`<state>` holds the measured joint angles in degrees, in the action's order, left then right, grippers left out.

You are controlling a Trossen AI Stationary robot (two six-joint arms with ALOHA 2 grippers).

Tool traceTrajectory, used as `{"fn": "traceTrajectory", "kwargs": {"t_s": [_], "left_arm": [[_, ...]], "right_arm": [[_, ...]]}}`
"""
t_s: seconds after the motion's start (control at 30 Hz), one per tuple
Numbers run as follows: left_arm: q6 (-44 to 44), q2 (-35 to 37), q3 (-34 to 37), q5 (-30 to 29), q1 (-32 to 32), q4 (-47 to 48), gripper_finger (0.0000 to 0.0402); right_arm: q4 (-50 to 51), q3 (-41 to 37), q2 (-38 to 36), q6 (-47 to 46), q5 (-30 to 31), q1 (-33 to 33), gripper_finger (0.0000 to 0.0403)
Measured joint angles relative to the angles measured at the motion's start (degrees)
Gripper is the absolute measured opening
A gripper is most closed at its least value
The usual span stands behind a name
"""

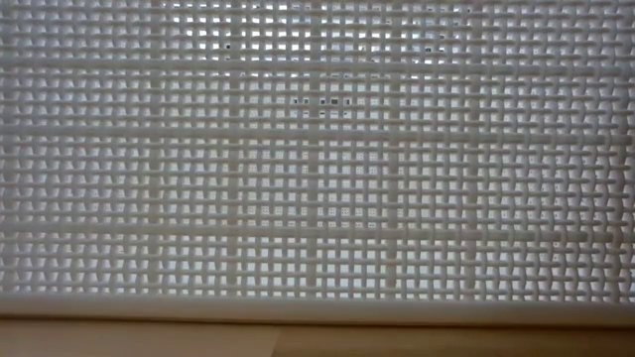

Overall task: Sort clothes
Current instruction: Put light blue shorts into the top white bin

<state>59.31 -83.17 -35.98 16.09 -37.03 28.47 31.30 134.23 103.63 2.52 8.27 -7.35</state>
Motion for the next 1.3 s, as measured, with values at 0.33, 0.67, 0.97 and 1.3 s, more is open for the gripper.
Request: {"fn": "traceTrajectory", "kwargs": {"t_s": [0.33,0.67,0.97,1.3], "left_arm": [[0.5,1.46,3.07,3.05,0.49,0.69,0.0011],[2.01,20.69,-12.62,-11.86,0.4,23.15,0.0003],[-6.26,32.46,-35.4,-31.1,0.43,29.28,0.0001],[-31.72,33.63,-59.82,-61.62,0.45,26.75,0.0001]], "right_arm": [[-0.01,0.0,-0.01,-0.68,0.01,0.0,0.0234],[-0.54,0.0,-2.32,1.65,3.69,0.0,0.0234],[0.26,0.01,-5.0,2.3,4.13,-0.78,0.0234],[3.17,0.03,-7.9,2.48,4.31,-4.63,0.0234]]}}
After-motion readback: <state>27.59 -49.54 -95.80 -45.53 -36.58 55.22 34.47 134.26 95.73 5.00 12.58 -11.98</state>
